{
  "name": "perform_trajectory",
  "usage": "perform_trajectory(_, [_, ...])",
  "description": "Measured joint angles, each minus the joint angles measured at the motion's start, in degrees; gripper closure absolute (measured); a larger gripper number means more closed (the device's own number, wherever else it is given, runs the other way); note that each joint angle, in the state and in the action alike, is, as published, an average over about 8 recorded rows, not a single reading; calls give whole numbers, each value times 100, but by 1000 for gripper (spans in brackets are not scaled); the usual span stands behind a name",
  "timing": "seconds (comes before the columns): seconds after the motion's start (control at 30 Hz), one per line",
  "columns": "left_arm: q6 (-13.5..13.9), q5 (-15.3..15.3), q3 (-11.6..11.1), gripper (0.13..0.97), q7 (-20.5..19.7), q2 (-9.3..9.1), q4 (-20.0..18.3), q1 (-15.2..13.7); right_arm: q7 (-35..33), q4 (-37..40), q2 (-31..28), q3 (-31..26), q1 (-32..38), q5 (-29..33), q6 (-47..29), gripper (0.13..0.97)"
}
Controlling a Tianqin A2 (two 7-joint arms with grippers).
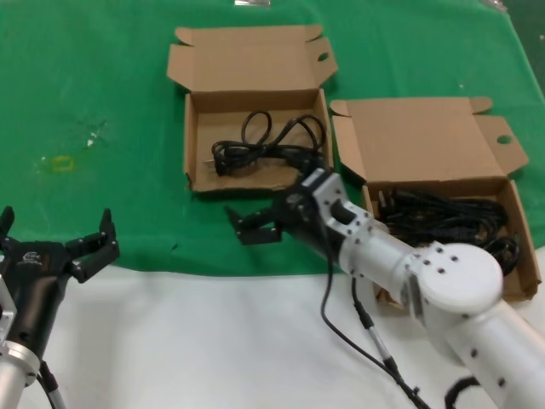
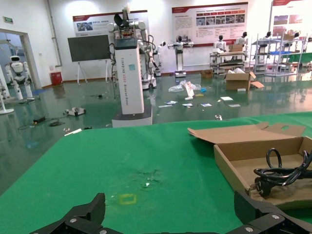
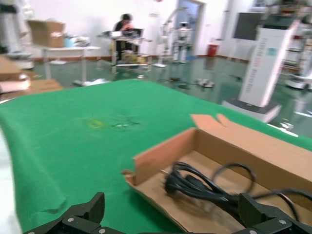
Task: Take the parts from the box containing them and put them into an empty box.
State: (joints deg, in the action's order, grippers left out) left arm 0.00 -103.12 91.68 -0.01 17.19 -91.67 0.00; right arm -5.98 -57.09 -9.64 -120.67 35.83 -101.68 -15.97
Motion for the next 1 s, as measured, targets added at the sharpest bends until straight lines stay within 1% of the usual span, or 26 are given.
perform_trajectory(0.27, [0,0,0,156,1,0,0,0,146,-843,-183,704,-870,-35,390,129])
perform_trajectory(0.57, [0,-1,0,132,2,0,0,0,309,-1786,-389,1496,-1848,-75,826,129])
perform_trajectory(1.0, [0,-1,0,132,1,0,0,0,528,-3054,-666,2560,-3162,-128,1410,129])
